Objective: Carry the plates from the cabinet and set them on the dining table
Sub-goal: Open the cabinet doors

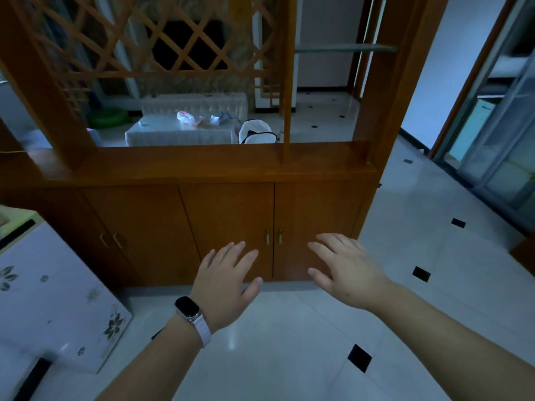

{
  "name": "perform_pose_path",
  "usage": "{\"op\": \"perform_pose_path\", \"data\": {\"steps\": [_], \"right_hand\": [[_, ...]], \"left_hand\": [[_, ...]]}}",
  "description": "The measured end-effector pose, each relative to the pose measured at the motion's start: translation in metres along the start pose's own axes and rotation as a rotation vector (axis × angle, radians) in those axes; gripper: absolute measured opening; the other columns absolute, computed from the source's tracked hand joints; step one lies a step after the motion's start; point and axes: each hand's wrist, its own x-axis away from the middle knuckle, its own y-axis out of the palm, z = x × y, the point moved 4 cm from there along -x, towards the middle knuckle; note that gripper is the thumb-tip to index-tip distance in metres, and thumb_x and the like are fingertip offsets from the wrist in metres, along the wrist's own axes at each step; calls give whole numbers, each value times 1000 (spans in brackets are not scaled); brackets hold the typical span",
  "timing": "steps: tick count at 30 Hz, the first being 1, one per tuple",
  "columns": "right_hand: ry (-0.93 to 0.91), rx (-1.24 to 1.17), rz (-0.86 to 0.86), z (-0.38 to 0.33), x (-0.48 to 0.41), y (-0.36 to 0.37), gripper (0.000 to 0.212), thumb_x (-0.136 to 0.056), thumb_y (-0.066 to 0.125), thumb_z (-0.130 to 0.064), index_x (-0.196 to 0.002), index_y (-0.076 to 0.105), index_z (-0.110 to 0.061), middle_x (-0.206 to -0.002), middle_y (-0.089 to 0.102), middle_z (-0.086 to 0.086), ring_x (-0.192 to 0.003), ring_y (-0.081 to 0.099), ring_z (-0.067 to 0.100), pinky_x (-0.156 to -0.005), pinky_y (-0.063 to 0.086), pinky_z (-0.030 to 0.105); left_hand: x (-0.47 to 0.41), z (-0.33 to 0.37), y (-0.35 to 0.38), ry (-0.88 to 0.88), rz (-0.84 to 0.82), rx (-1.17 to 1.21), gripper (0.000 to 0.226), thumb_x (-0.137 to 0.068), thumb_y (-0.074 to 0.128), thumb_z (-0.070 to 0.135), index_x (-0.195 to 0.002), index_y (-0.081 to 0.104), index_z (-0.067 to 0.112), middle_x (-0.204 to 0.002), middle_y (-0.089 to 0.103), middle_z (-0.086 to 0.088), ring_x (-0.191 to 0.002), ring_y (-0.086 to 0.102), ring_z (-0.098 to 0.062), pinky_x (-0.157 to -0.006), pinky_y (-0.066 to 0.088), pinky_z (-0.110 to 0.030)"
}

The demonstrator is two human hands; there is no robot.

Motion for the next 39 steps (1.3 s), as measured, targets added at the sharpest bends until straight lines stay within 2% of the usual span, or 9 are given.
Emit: {"op": "perform_pose_path", "data": {"steps": [4,11,13,16,22,26,31,36,39], "right_hand": [[23,-7,-15,5,-35,9,68,-90,24,-60,-146,38,-25,-152,38,1,-142,30,23,-114,25,40],[22,-46,-23,23,-101,34,63,-93,32,-58,-145,40,-24,-151,40,2,-140,33,24,-113,26,40],[22,-57,-32,30,-120,46,61,-93,35,-57,-142,45,-23,-147,44,3,-137,38,26,-110,31,41],[13,-86,-50,42,-151,71,57,-89,40,-55,-130,58,-20,-134,57,6,-125,53,29,-100,43,43],[-26,-142,-75,73,-210,116,56,-87,42,-54,-127,60,-19,-130,60,7,-120,56,30,-97,45,43],[-44,-164,-84,100,-249,155,59,-89,40,-55,-133,56,-20,-136,56,6,-126,50,29,-103,40,44],[-43,-157,-46,120,-285,227,57,-88,42,-55,-131,56,-21,-133,57,3,-124,51,27,-101,41,43],[-53,-157,-13,133,-320,326,59,-96,39,-54,-147,36,-26,-153,34,0,-142,26,22,-114,20,39],[-24,-192,62,138,-339,380,59,-96,39,-53,-147,36,-26,-153,35,-2,-142,25,19,-113,21,38]], "left_hand": [[-37,-24,15,21,-11,26,61,-88,28,58,-141,42,31,-149,43,0,-139,36,-23,-111,28,-48],[-104,-52,51,17,-90,102,60,-91,28,58,-147,30,34,-156,28,4,-144,21,-20,-115,15,-43],[-124,-55,67,17,-126,131,60,-92,29,58,-147,28,35,-157,25,5,-144,19,-19,-116,14,-42],[-155,-57,85,17,-121,149,63,-89,28,59,-146,33,33,-155,30,3,-143,24,-20,-115,17,-44],[-214,-60,126,-1,-148,84,61,-88,31,57,-142,40,31,-152,37,0,-140,31,-23,-113,23,-47],[-253,-69,164,-24,-158,54,63,-86,30,58,-141,41,30,-151,39,-2,-139,33,-25,-112,26,-48],[-285,-85,231,-4,-128,51,63,-87,29,58,-141,43,28,-149,42,-3,-138,36,-26,-110,27,-49],[-307,-107,332,21,-93,21,63,-87,29,58,-141,43,27,-151,39,-6,-138,34,-28,-111,24,-49],[-319,-118,394,51,-46,11,61,-88,34,56,-139,45,26,-147,43,-7,-134,40,-29,-108,30,-49]]}}
